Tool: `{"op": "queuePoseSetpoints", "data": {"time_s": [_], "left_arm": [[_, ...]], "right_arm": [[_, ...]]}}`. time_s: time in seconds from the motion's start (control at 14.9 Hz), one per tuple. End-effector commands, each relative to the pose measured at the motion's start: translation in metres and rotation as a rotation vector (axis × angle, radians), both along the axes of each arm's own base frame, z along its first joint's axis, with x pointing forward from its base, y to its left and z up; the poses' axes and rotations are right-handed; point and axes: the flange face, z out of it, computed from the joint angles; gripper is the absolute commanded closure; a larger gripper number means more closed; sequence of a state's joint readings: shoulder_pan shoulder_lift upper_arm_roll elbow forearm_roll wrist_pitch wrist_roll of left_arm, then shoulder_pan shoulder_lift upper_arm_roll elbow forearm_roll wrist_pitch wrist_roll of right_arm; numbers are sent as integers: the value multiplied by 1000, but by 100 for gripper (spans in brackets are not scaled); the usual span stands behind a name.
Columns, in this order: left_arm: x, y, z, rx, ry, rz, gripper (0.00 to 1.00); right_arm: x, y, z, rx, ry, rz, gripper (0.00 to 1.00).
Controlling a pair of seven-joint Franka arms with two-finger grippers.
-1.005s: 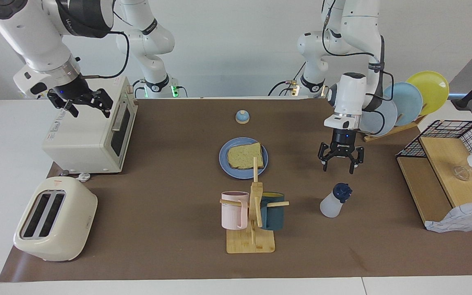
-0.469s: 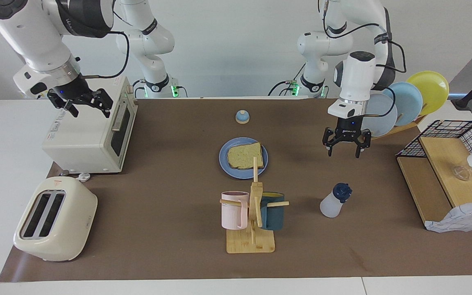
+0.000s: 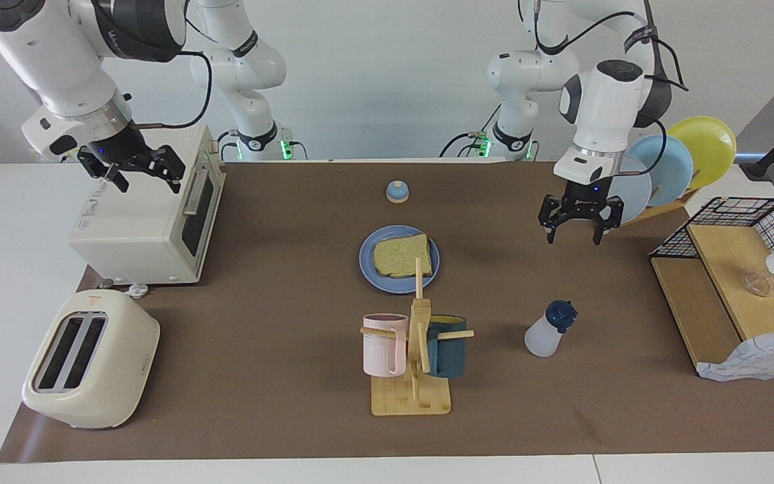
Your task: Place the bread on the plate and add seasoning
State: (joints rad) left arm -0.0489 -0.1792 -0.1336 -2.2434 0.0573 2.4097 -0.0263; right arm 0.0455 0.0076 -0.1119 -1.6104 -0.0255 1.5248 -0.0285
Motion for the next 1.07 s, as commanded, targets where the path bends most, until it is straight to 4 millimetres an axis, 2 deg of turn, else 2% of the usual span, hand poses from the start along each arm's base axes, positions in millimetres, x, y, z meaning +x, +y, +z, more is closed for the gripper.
{"op": "queuePoseSetpoints", "data": {"time_s": [0.0, 0.47, 0.74, 0.87, 1.0], "left_arm": [[2, 0, 26, -3, 52, 10, 0], [5, 6, 107, -11, 169, 44, 0], [-4, 6, 127, 0, 235, 56, 0], [-11, 4, 145, 7, 296, 57, 0], [-4, 6, 157, 2, 384, 63, 0]], "right_arm": [[-7, -4, 3, 4, 8, 16, 0], [-7, -4, 3, 4, 8, 16, 0], [-6, -3, 3, 4, 8, 17, 0], [-6, -3, 3, 4, 8, 17, 0], [-7, -4, 3, 4, 8, 16, 0]]}}
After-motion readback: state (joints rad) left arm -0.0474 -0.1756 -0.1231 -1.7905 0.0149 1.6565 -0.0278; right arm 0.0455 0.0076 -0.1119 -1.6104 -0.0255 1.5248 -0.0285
